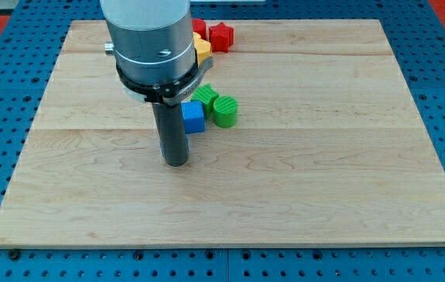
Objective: Push the blue blocks to the green blocks
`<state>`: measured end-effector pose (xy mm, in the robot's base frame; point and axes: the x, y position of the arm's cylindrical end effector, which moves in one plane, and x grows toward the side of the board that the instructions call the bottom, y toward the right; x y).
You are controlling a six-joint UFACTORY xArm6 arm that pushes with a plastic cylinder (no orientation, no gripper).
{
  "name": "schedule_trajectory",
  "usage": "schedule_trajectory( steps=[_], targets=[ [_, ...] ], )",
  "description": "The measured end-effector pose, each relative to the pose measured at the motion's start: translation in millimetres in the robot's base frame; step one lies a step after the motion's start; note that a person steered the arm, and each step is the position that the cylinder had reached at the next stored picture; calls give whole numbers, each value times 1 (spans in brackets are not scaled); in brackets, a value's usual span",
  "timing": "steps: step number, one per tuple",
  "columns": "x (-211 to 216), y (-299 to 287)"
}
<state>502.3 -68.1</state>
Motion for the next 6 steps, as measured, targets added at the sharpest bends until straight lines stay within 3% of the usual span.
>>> schedule_trajectory(
  steps=[1, 2, 3, 6],
  targets=[
    [-3, -76],
    [-16, -78],
    [-16, -14],
    [-28, 46]
  ],
)
